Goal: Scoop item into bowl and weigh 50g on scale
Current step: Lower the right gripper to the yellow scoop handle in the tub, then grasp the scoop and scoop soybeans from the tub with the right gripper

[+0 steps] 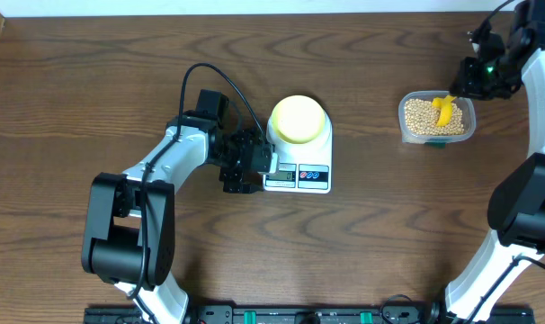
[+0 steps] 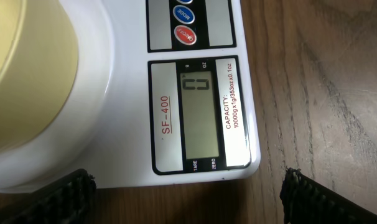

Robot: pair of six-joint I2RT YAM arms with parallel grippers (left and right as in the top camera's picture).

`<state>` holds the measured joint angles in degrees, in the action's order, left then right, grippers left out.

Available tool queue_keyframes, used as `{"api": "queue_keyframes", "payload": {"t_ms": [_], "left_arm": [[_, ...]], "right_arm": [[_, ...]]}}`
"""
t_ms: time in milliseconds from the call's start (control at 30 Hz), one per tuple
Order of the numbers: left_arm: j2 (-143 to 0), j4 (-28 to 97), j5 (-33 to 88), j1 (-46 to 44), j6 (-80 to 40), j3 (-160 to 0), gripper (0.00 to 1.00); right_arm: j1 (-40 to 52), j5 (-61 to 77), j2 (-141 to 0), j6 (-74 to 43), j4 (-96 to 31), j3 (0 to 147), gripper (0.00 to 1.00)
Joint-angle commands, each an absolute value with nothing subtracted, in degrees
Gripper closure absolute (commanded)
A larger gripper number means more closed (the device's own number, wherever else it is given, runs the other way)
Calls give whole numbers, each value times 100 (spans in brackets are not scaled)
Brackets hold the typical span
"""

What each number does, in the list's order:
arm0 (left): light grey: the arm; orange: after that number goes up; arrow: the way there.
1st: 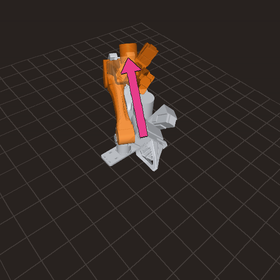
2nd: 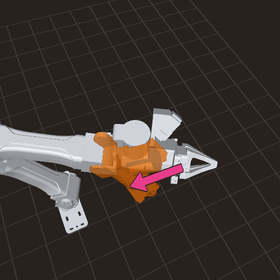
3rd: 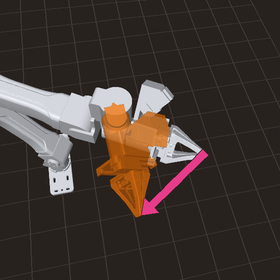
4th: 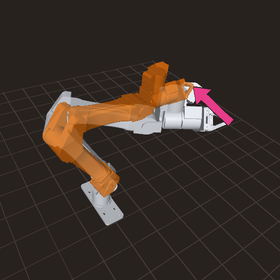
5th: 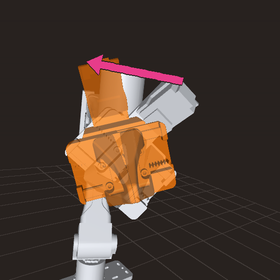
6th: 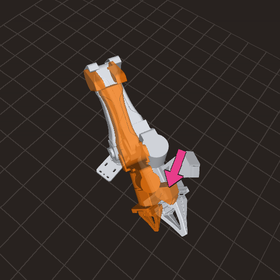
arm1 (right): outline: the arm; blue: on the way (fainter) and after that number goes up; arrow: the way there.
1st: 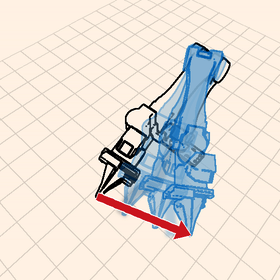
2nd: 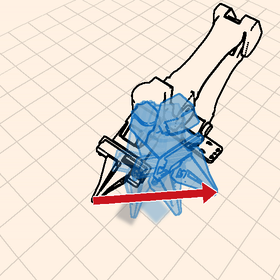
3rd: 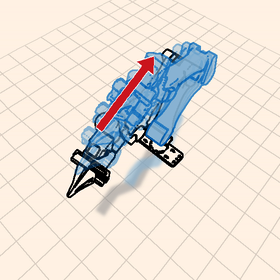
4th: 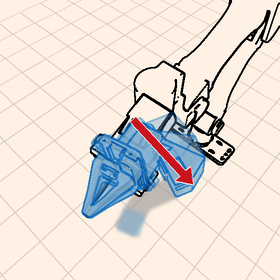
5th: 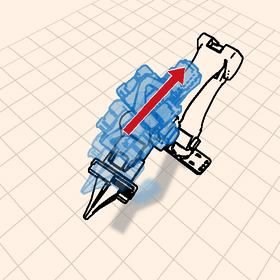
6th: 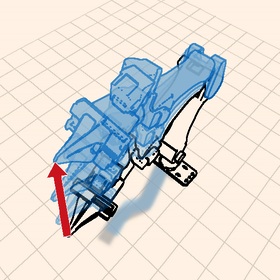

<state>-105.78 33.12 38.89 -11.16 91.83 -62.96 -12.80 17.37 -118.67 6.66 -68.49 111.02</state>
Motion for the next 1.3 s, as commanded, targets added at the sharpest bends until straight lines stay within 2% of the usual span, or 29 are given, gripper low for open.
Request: {"api": "queue_keyframes", "payload": {"t_ms": [0, 100, 133, 200, 267, 333, 533, 600, 667, 767, 833, 1000, 1267], "left_arm": [[-10694, 3328, 3986, -1122, 9277, -6241, 2], [-10694, 3328, 3986, -1122, 9277, -6241, 3], [-10694, 3328, 3986, -1122, 9277, -6241, 2], [-10694, 3328, 3986, -1122, 9277, -6241, 2], [-10694, 3328, 3986, -1122, 9277, -6241, 2], [-10694, 3328, 3986, -1122, 9277, -6241, 2], [-10694, 3328, 3986, -1122, 9277, -6241, 2], [-10694, 3328, 3986, -1122, 9277, -6241, 2], [-10694, 3328, 3986, -1122, 9277, -6241, 2], [-10694, 3328, 3986, -1122, 9277, -6241, 2], [-10694, 3328, 3986, -1122, 9277, -6241, 2], [-10694, 3328, 3986, -1122, 9277, -6241, 2], [-10694, 3328, 3986, -1122, 9277, -6241, 2]], "right_arm": [[-1085, 1750, -11920, 694, -6814, 11078, 79], [-1076, 1747, -11920, 694, -6851, 11078, 68], [-1079, 1745, -11920, 694, -6851, 11078, 55], [-1083, 1691, -11920, 694, -6777, 11078, 43], [-1083, 1496, -11920, 694, -6626, 11078, 14], [-1083, 1339, -11922, 694, -6545, 11076, 1], [-1076, 1347, -11922, 694, -6375, 10982, 1], [-1076, 1367, -11926, 690, -6241, 10892, 21], [-1076, 1387, -11926, 578, -6189, 10759, 56], [-1076, 1382, -11926, 519, -6147, 10538, 59], [-1076, 1385, -11926, 519, -6147, 10481, 71], [-1076, 1385, -11926, 519, -6132, 10455, 85], [-1076, 1330, -11926, 526, -6305, 10442, 99]]}}
